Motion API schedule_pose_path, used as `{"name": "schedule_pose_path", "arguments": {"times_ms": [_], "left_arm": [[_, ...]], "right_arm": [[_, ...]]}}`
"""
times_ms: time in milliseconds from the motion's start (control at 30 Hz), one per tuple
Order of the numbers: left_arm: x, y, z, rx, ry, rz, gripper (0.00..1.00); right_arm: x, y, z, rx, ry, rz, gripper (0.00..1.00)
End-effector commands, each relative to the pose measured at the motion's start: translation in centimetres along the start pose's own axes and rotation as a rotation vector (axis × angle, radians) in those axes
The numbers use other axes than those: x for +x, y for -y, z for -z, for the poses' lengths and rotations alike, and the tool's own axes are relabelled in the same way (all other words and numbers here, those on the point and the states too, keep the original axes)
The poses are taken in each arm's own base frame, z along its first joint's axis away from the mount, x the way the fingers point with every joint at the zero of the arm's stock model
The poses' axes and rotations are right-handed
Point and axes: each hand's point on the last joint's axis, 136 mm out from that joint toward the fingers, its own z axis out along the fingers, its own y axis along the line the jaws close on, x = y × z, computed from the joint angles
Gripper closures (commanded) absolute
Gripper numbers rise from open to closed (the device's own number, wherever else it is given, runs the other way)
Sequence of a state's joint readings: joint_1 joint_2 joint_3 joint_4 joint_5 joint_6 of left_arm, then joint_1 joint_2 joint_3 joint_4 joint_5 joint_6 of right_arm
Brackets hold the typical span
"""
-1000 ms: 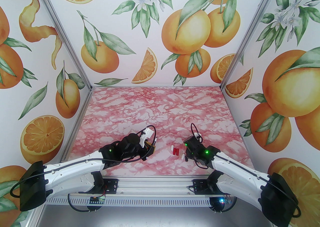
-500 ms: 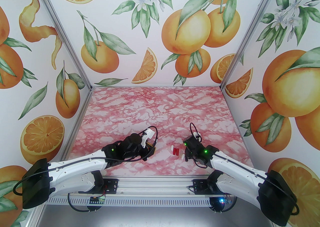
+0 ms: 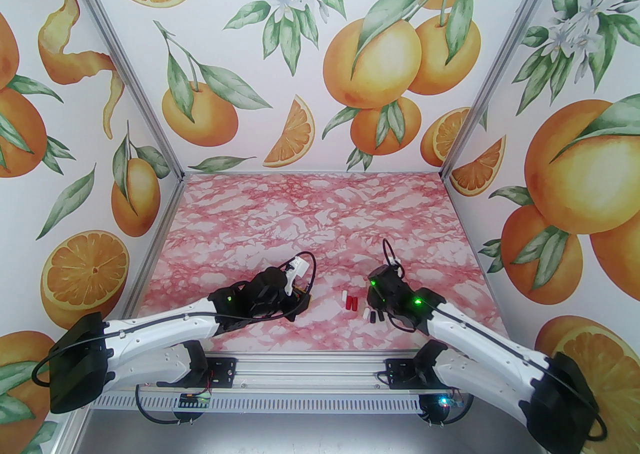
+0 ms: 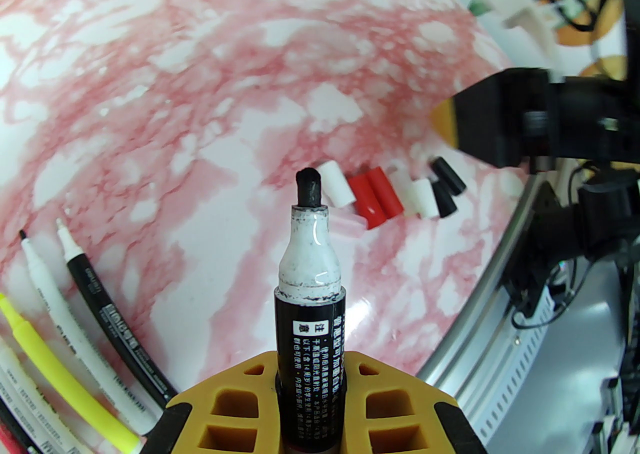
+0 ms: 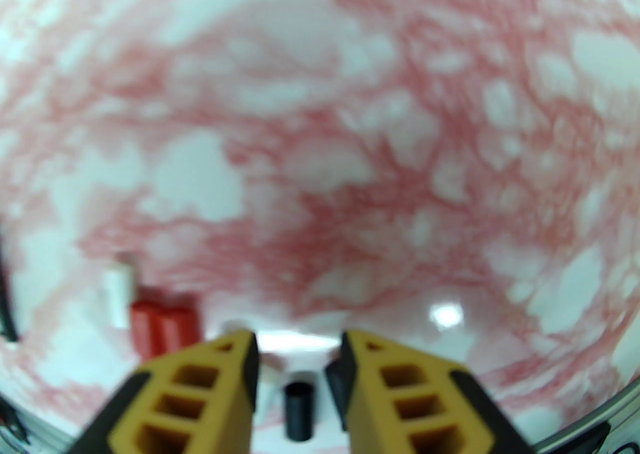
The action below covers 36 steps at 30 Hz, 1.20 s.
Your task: Open the pen caps
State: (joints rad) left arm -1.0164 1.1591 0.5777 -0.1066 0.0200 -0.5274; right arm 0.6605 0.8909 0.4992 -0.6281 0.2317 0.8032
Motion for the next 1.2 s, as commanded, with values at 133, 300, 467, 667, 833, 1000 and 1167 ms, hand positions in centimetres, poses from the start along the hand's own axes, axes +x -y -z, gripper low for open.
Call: {"name": "schedule_pose_path", "arguments": {"times_ms": [133,300,467,667,833,1000,1167], "left_arm": [[-1.8,-2.7,-0.7,-0.194,0.057,0.093,0.93],[-1.7,-3.6,-2.1,-0.276,0.017,0.106,0.93],[-1.8,-4.2,-3.4,-0.340,-0.011,0.156,0.89],[-1.5,-4.8,-4.8,-0.401,-0.050,0.192,0.88],[-0.6,-5.4,-5.8,-0.448,-0.085,0.196,0.88],[0.2,-6.4,-6.5,-0.495,-0.101,0.198,0.85],[0.5,-6.5,-7.3,-0.500,-0.113,0.197,0.82]], "right_arm": [[-2.6,-2.6,6.0,-0.198,0.102,0.066,0.23],[-3.0,-3.9,9.4,-0.310,0.116,0.084,0.00],[-2.9,-5.4,11.3,-0.409,0.094,0.113,0.00],[-2.9,-5.0,12.2,-0.408,0.106,0.124,0.00],[-2.6,-4.6,12.1,-0.406,0.108,0.121,0.00],[-2.3,-4.3,11.9,-0.400,0.100,0.113,0.00],[-2.3,-4.2,12.1,-0.403,0.103,0.105,0.00]]}}
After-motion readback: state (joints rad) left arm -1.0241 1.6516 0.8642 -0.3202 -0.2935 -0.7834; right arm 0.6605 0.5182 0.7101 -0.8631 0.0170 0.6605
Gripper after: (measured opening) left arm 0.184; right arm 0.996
